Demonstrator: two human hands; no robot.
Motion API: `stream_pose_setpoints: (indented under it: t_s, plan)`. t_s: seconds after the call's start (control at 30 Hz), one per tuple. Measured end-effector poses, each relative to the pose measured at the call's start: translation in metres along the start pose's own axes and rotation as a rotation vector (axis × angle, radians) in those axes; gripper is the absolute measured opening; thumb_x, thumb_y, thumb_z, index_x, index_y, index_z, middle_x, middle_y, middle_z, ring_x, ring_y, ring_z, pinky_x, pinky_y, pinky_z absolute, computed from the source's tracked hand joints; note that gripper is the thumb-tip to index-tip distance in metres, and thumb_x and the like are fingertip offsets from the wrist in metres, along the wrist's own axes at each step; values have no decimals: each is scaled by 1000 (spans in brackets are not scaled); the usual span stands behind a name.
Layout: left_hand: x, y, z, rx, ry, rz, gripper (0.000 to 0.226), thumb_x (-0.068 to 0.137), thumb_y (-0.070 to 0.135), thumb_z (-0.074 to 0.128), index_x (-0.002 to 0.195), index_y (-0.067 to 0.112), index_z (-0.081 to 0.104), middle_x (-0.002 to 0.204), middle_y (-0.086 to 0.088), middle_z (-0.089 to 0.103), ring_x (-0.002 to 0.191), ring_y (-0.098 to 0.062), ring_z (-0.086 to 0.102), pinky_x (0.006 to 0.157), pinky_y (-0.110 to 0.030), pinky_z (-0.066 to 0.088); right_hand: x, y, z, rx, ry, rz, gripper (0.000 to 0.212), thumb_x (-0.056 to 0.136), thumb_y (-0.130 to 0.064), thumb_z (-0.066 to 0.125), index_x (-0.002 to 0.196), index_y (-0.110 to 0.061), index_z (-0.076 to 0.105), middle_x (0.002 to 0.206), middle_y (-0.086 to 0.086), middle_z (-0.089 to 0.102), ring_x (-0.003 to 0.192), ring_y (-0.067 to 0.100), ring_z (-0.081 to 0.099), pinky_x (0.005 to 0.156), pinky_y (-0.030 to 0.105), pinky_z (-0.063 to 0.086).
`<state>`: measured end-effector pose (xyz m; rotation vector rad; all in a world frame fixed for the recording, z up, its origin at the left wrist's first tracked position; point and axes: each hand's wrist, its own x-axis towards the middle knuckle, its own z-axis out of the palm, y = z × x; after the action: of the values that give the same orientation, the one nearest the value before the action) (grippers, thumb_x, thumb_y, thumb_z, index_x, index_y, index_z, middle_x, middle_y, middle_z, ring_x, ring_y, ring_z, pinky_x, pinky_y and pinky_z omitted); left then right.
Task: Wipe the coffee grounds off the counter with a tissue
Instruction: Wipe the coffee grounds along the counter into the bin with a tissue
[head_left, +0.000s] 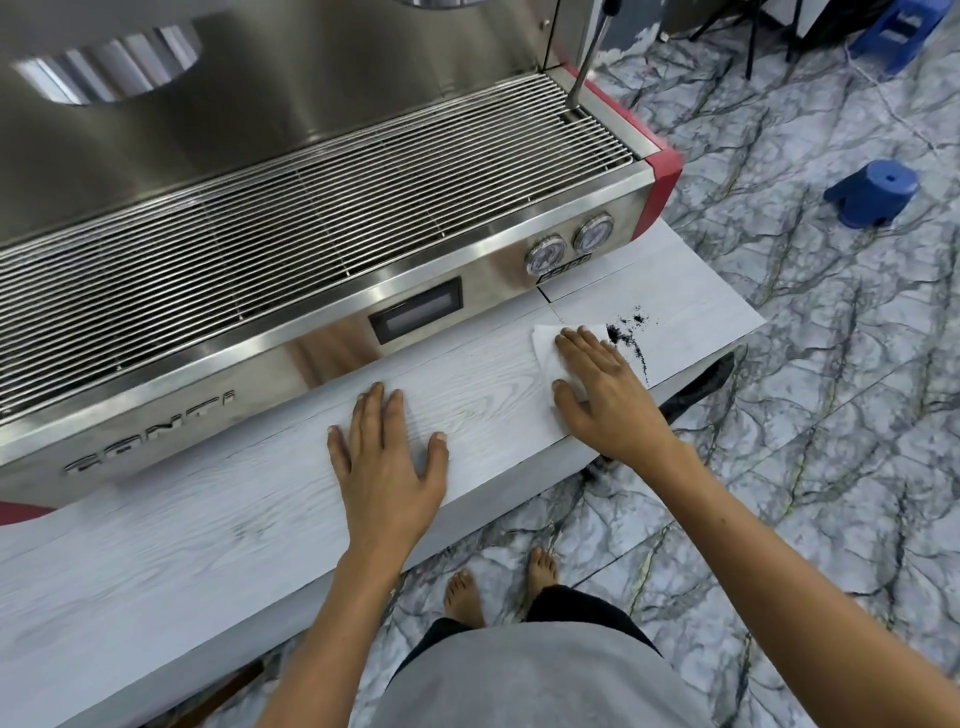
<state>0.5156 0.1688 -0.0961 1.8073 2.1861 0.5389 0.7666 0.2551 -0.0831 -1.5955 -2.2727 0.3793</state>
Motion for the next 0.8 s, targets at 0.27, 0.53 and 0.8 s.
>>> stream_pose_setpoints:
  t_s: [0.27, 0.53, 0.8]
  plan:
    - [11, 31, 13, -30, 15, -19, 74, 91, 56, 30, 151, 12, 35, 164, -4, 22, 152, -18, 11, 124, -47, 0, 6, -6, 14, -11, 68, 16, 49, 100, -25, 34, 140, 2, 42, 150, 20, 37, 141, 33, 31, 114, 48, 28]
    - [15, 50, 23, -24, 12, -22, 72, 93, 54, 33, 153, 15, 31, 164, -3, 21, 153, -17, 10, 124, -47, -1, -1, 3, 14, -78, 26, -31, 48, 99, -18, 37, 143, 2, 38, 148, 20, 41, 140, 32, 34, 113, 49, 32]
    - [16, 65, 28, -26, 9, -26, 76, 91, 57, 27, 154, 14, 31, 164, -4, 21, 153, -18, 10, 124, -47, -1, 7, 10, 11, -135, -32, -58, 49, 100, -21, 31, 142, 3, 39, 149, 21, 37, 141, 32, 31, 114, 49, 29]
